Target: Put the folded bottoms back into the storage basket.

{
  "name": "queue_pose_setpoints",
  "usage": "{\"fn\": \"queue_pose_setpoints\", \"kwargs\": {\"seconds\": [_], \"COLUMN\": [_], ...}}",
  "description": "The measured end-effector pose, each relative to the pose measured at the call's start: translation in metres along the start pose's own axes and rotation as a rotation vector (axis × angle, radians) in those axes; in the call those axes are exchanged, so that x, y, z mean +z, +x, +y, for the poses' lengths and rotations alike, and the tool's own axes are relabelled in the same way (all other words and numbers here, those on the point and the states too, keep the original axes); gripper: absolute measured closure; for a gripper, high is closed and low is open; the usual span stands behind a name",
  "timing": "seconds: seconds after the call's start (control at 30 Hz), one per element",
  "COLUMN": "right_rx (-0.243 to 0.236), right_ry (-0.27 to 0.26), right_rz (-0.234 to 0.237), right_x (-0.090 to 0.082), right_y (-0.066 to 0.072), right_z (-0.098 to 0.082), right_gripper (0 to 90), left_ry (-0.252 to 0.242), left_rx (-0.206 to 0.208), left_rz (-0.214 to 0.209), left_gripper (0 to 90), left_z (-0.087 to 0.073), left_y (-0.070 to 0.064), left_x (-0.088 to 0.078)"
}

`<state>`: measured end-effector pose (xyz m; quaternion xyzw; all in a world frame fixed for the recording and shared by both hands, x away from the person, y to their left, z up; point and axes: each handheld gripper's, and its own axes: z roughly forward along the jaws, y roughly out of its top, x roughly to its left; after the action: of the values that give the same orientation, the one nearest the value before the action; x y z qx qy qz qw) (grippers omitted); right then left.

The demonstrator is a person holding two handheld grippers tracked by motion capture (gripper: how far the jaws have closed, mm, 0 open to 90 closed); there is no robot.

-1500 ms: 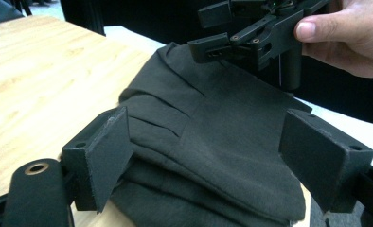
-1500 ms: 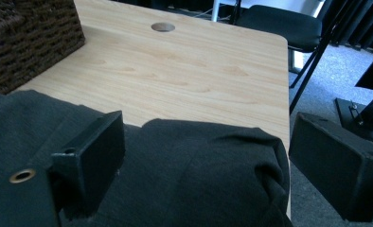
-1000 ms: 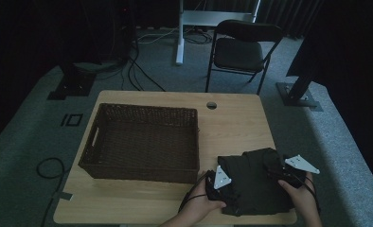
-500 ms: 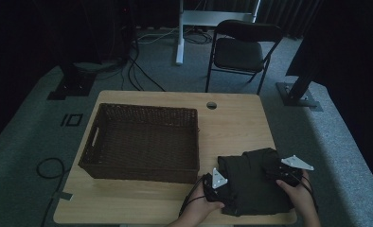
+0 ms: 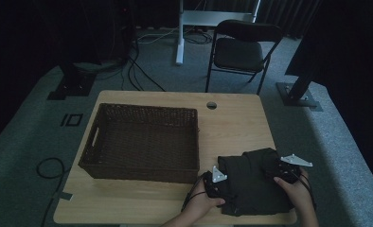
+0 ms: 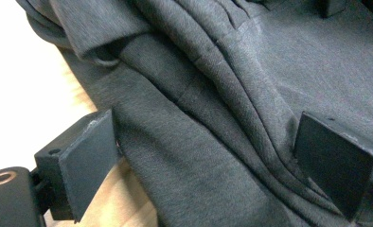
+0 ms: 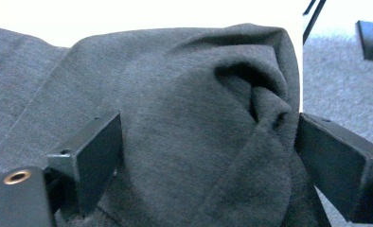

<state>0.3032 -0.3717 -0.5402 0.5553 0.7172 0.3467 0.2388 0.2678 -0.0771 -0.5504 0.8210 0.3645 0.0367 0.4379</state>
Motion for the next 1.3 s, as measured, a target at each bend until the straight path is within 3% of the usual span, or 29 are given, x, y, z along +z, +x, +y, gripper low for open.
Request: {"fn": "queue_pose_setpoints", "kwargs": {"seconds": [0.17, 0.3, 0.43, 0.5, 0.57, 0.63, 0.67, 0.73, 0.77, 0.83, 1.0, 1.17, 1.3], "right_rx": [0.017, 0.014, 0.048, 0.090, 0.124, 0.123, 0.146, 0.155, 0.167, 0.191, 0.189, 0.204, 0.207], "right_ry": [0.013, 0.009, 0.013, 0.012, 0.006, 0.000, 0.002, -0.003, -0.007, -0.014, -0.023, -0.053, -0.079], "right_rz": [0.026, 0.090, 0.119, 0.147, 0.166, 0.168, 0.173, 0.167, 0.166, 0.164, 0.159, 0.174, 0.181], "right_x": [0.002, 0.003, 0.005, 0.005, 0.004, 0.003, 0.001, 0.000, -0.001, -0.002, -0.009, -0.019, -0.028], "right_y": [-0.002, -0.004, -0.005, -0.005, -0.004, -0.002, -0.001, 0.001, 0.001, 0.001, 0.004, 0.004, 0.005], "right_z": [0.000, 0.000, -0.001, -0.002, -0.004, -0.004, -0.004, -0.004, -0.004, -0.004, 0.001, 0.007, 0.015], "right_gripper": [11.2, 22.4, 29.8, 37.9, 48.0, 55.2, 59.8, 61.7, 63.7, 64.5, 67.7, 69.0, 69.2], "left_ry": [0.016, 0.024, 0.026, 0.017, 0.012, 0.009, 0.014, 0.022, 0.019, 0.018, 0.013, 0.005, -0.003], "left_rx": [-0.008, 0.005, 0.010, 0.010, 0.011, -0.020, -0.023, -0.042, -0.031, -0.006, 0.057, 0.085, 0.083], "left_rz": [-0.007, -0.019, -0.025, -0.031, -0.039, -0.061, -0.064, -0.066, -0.068, -0.064, -0.062, -0.062, -0.073], "left_gripper": [4.6, 3.8, 4.2, 9.7, 24.4, 42.1, 46.9, 53.5, 58.1, 62.2, 66.2, 67.3, 67.6], "left_z": [0.002, 0.006, 0.010, 0.012, 0.013, 0.015, 0.016, 0.018, 0.019, 0.022, 0.033, 0.044, 0.053], "left_y": [-0.001, -0.004, -0.005, -0.005, -0.004, 0.001, 0.001, 0.002, 0.001, -0.001, -0.006, -0.009, -0.008], "left_x": [0.005, 0.011, 0.017, 0.018, 0.019, 0.020, 0.021, 0.019, 0.018, 0.016, 0.008, -0.001, -0.008]}}
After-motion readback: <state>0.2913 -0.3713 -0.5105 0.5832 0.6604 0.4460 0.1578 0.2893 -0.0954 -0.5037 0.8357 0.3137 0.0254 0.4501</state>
